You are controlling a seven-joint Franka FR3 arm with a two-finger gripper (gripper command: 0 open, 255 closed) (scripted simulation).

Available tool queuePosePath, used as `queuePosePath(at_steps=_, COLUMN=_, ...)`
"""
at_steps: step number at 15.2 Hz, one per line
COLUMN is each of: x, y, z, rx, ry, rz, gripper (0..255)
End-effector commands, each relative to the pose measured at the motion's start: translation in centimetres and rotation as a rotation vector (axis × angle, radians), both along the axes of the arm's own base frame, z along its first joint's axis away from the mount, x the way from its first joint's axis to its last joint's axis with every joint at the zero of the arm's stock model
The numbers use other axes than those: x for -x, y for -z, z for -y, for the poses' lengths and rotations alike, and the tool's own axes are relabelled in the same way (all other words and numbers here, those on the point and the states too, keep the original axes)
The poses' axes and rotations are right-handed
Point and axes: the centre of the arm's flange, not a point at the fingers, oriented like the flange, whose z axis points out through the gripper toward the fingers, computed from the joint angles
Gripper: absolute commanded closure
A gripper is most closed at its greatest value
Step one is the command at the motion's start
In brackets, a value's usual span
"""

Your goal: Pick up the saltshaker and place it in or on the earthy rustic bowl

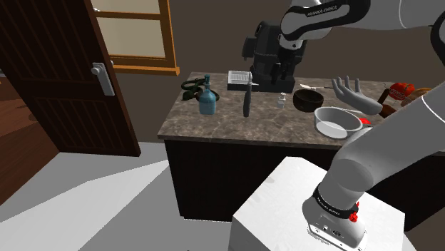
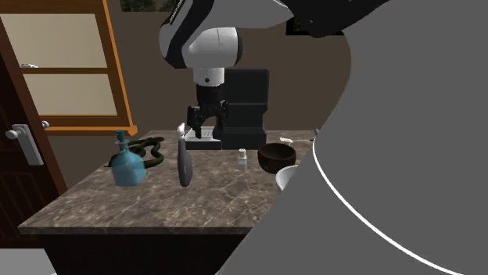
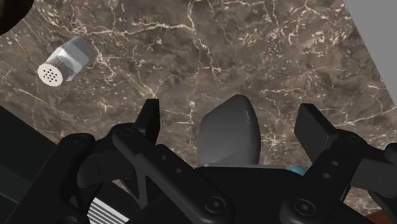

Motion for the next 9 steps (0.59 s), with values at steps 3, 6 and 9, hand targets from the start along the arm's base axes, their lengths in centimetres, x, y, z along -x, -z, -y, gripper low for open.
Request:
queuePosePath(at_steps=3, x=-1.1, y=2.5, z=4.9, rx=-0.009, ry=0.011, rz=-0.019, gripper=0)
queuePosePath(at_steps=6, x=-2.0, y=4.3, z=8.5, rx=-0.017, ry=0.020, rz=-0.033, gripper=0)
queuePosePath(at_steps=9, x=-2.9, y=6.1, z=12.0, rx=-0.025, ry=0.029, rz=-0.048, gripper=0)
